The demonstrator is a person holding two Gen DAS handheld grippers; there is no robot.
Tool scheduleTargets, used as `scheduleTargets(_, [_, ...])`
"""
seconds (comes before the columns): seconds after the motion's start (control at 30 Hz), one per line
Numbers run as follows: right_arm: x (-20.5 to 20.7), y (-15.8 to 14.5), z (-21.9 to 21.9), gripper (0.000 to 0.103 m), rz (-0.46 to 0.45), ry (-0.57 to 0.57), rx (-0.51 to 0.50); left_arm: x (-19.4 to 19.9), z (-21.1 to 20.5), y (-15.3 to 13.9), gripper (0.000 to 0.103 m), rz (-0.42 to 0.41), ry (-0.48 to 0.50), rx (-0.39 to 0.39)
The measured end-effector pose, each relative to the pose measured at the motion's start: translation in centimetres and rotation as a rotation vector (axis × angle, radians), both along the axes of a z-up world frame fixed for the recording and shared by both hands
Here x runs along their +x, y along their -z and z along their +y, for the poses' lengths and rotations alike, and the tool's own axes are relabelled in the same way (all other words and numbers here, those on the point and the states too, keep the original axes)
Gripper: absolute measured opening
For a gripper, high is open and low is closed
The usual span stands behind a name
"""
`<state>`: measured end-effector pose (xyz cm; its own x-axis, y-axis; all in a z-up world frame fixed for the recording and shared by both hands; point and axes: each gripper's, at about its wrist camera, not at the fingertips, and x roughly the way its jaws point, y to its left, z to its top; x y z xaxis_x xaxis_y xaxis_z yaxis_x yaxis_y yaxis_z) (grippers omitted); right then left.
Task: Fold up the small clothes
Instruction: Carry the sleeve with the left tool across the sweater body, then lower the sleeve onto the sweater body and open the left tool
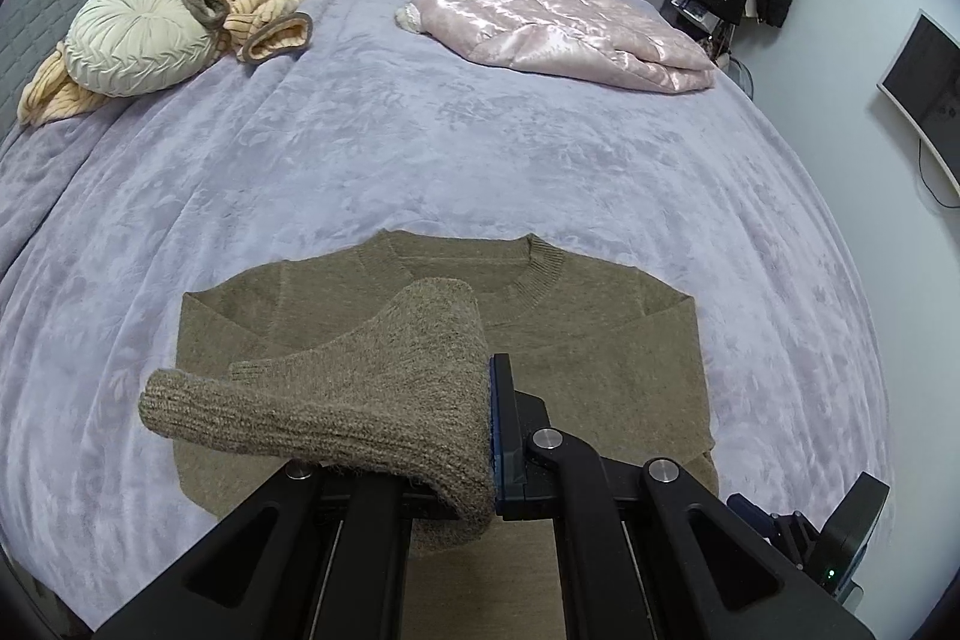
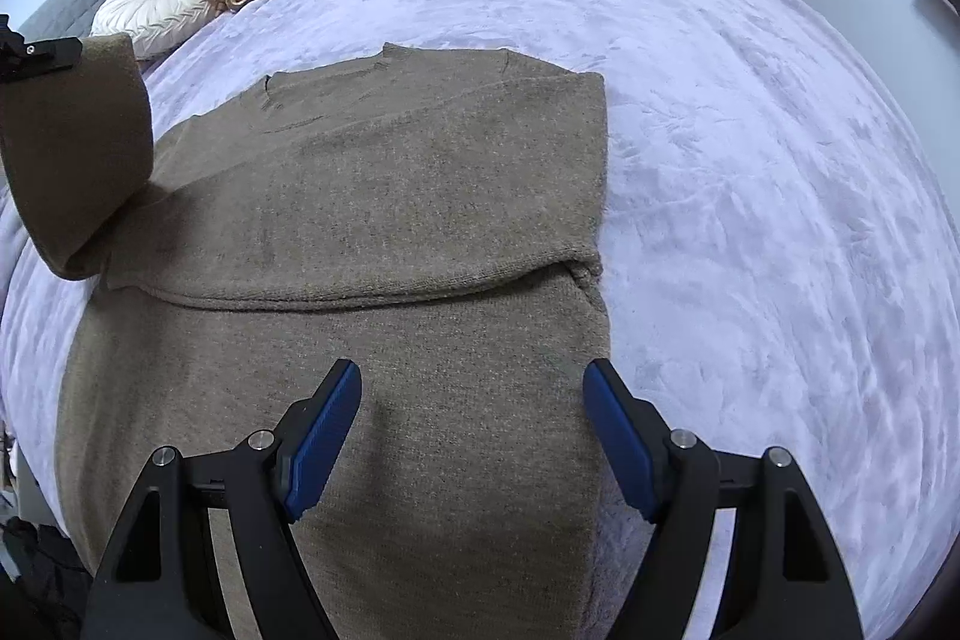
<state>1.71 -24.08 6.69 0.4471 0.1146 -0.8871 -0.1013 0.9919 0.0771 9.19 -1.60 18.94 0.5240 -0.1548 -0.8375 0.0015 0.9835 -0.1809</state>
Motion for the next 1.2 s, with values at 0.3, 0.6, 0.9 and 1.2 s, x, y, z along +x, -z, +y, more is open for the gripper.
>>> scheduleTargets(0.3, [-0.9, 0.3, -3.2, 0.079, 0.000, 0.055, 0.021, 0.1, -7.4, 0.4, 0.006, -0.009, 0.098, 0.064])
scheduleTargets(0.6, [-2.2, 1.3, -6.6, 0.079, -0.003, 0.126, 0.056, 0.6, -15.1, 6.6, 0.006, 0.074, 0.180, 0.153])
scheduleTargets(0.9, [-3.2, 2.1, -9.0, 0.079, -0.010, 0.157, 0.087, 1.2, -18.5, 12.1, 0.006, 0.161, 0.205, 0.186])
scheduleTargets(1.2, [-3.5, 2.1, -9.5, 0.079, -0.026, 0.153, 0.094, 2.2, -17.7, 14.4, 0.086, 0.253, 0.190, 0.023])
